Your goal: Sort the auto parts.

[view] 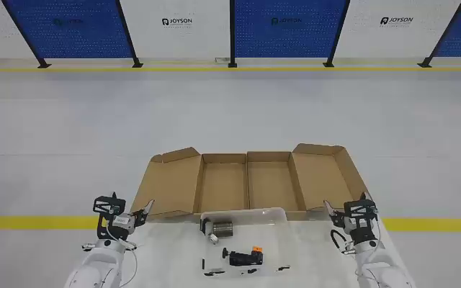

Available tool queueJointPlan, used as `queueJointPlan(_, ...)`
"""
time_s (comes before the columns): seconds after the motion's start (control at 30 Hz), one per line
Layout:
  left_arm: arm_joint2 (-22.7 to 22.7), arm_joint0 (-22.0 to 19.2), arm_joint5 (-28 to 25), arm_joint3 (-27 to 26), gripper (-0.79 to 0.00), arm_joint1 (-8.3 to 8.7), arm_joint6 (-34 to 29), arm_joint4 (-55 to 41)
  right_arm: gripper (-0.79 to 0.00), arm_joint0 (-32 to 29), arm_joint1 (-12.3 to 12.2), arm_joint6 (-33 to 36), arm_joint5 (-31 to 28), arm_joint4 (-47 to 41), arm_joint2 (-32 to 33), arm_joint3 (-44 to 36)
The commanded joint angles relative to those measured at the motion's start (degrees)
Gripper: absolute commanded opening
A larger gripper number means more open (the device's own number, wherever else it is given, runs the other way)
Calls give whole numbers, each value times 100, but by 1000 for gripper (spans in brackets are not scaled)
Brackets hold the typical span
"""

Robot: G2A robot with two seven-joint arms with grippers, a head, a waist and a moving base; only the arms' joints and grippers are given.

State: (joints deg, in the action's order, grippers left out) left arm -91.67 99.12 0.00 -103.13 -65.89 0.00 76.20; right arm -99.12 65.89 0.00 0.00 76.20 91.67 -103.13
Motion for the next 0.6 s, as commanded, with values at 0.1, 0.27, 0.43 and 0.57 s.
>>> queueJointPlan(0.1,0,0,0,0,-1,0,0,0,0,0,0,0,0,0,0,0)
queueJointPlan(0.27,0,0,0,0,0,0,0,0,0,165,4,428,-134,19,-95,-193)
queueJointPlan(0.43,0,0,0,0,0,0,0,0,0,602,3,1363,-628,-65,-354,-557)
queueJointPlan(0.57,0,0,0,0,0,0,0,0,0,1072,34,2181,-686,97,-815,-648)
